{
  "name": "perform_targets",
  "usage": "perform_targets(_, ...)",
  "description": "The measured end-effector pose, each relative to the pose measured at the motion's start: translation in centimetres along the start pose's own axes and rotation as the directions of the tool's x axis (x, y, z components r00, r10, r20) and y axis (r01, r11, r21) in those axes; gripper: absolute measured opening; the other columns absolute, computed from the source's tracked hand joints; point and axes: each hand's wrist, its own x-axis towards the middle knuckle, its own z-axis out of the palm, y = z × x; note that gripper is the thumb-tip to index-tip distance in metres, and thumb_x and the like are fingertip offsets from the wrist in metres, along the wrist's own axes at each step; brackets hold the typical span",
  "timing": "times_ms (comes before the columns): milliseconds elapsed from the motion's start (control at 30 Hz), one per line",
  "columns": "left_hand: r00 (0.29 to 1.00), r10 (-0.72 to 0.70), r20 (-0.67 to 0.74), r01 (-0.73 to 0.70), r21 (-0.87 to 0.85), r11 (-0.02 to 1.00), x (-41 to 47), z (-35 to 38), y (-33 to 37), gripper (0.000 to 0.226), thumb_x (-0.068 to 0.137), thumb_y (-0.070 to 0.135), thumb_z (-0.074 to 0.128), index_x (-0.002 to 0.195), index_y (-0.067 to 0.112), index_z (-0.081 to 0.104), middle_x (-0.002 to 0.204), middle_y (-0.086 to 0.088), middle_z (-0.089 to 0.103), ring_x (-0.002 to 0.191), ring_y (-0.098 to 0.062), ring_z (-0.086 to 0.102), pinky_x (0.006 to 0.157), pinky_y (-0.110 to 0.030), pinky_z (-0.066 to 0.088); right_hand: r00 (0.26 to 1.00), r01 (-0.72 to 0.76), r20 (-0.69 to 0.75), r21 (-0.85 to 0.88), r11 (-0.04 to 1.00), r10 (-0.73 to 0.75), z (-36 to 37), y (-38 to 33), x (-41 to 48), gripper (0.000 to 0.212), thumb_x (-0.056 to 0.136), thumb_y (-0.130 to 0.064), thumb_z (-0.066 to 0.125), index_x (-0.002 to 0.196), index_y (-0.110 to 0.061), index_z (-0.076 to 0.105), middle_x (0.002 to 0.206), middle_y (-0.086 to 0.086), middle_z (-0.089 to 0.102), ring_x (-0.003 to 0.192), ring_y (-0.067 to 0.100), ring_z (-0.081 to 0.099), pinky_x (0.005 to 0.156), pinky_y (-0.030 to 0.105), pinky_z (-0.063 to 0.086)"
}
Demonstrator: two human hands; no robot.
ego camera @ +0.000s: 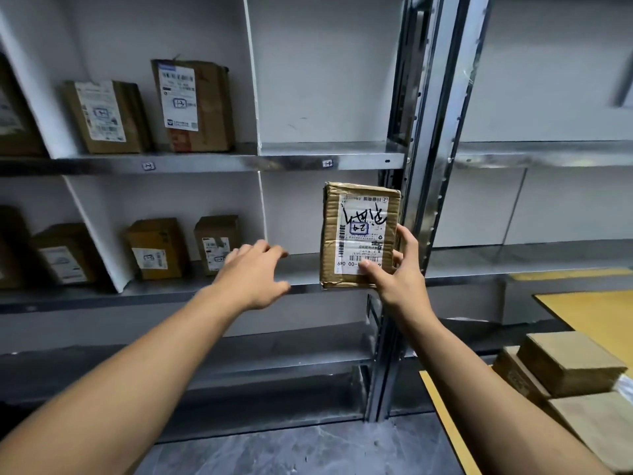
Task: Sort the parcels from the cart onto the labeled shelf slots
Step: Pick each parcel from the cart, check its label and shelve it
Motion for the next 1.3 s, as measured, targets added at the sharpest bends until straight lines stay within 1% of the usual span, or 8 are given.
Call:
perform_targets(233,0.996,-0.083,-0.038,0.084,0.043,0.996,-0.7,-1.7,-2.6,0.064,0.088,0.047,0.059,0.145,0.030,0.035,0.141,-0.002,0.045,0.128,-0.026,0.043,0.107,-0.044,0.038,0.998,0.061,0.031,-0.004,0.998,-0.061,1.8,-0.7,1.2,0.076,0.088,-0.025,0.075,0.142,-0.043,0.026,0.110,-0.021,0.059,0.110,0.001,0.058,0.105,0.046,0.048)
perform_targets(500,0.989,-0.101,-0.111,0.096,-0.049,0.994,-0.1,-2.9,-6.4,0.062,0.088,0.047,0.060,0.143,0.030,0.037,0.141,-0.001,0.046,0.126,-0.025,0.045,0.104,-0.044,0.041,0.994,0.110,-0.011,0.001,0.994,-0.110,4.9,-3.6,3.2,0.076,0.089,-0.026,0.073,0.147,-0.040,0.024,0.119,-0.009,0.062,0.093,-0.022,0.057,0.103,0.040,0.049)
perform_targets(633,0.988,-0.073,-0.136,0.063,-0.080,0.995,0.2,-3.7,-8.7,0.059,0.088,0.045,0.060,0.141,0.031,0.039,0.139,-0.001,0.047,0.125,-0.024,0.045,0.103,-0.044,0.042,0.994,0.105,-0.045,0.015,0.994,-0.104,7.7,-4.0,3.9,0.075,0.089,-0.030,0.073,0.143,-0.045,0.024,0.110,-0.017,0.061,0.103,0.006,0.065,0.100,0.049,0.052)
perform_targets(733,0.987,-0.036,-0.157,0.022,-0.091,0.996,0.3,-4.0,-11.0,0.057,0.089,0.044,0.059,0.140,0.030,0.040,0.139,-0.001,0.047,0.124,-0.025,0.045,0.103,-0.043,0.042,0.993,0.103,-0.063,0.015,0.995,-0.102,10.0,-4.7,4.2,0.074,0.089,-0.030,0.072,0.142,-0.047,0.024,0.108,-0.019,0.060,0.106,0.011,0.065,0.101,0.051,0.050)
perform_targets(900,0.990,0.028,-0.137,-0.041,-0.086,0.995,0.9,-2.8,-14.1,0.059,0.089,0.044,0.059,0.142,0.029,0.039,0.142,-0.001,0.045,0.127,-0.025,0.044,0.105,-0.043,0.040,0.990,0.082,-0.110,-0.014,0.997,-0.083,12.2,-4.4,3.8,0.073,0.090,-0.026,0.072,0.144,-0.042,0.025,0.110,-0.018,0.059,0.099,-0.010,0.060,0.104,0.044,0.049)
perform_targets(1000,0.994,0.070,-0.083,-0.077,-0.082,0.994,1.6,-1.0,-14.7,0.058,0.090,0.045,0.058,0.142,0.030,0.038,0.140,-0.002,0.045,0.125,-0.026,0.044,0.104,-0.043,0.038,0.991,0.057,-0.121,-0.046,0.997,-0.062,12.5,-2.8,2.6,0.074,0.090,-0.024,0.072,0.145,-0.041,0.025,0.115,-0.014,0.061,0.105,-0.006,0.058,0.104,0.042,0.049)
perform_targets(1133,0.993,0.113,-0.023,-0.115,-0.122,0.986,3.1,1.7,-14.4,0.056,0.090,0.043,0.057,0.141,0.030,0.039,0.138,-0.002,0.047,0.124,-0.026,0.044,0.103,-0.042,0.038,0.990,0.002,-0.141,-0.104,0.995,-0.017,12.5,0.1,1.8,0.074,0.090,-0.022,0.072,0.146,-0.037,0.027,0.108,-0.030,0.055,0.103,-0.016,0.051,0.102,0.034,0.045)
perform_targets(1300,0.989,0.148,0.014,-0.143,-0.187,0.972,6.5,5.0,-13.4,0.055,0.089,0.041,0.057,0.139,0.029,0.040,0.132,-0.001,0.050,0.117,-0.026,0.047,0.101,-0.042,0.042,0.989,-0.081,-0.134,-0.128,0.989,0.064,13.0,4.3,4.1,0.076,0.088,-0.022,0.074,0.147,-0.038,0.028,0.113,-0.018,0.060,0.103,-0.010,0.054,0.102,0.029,0.042)
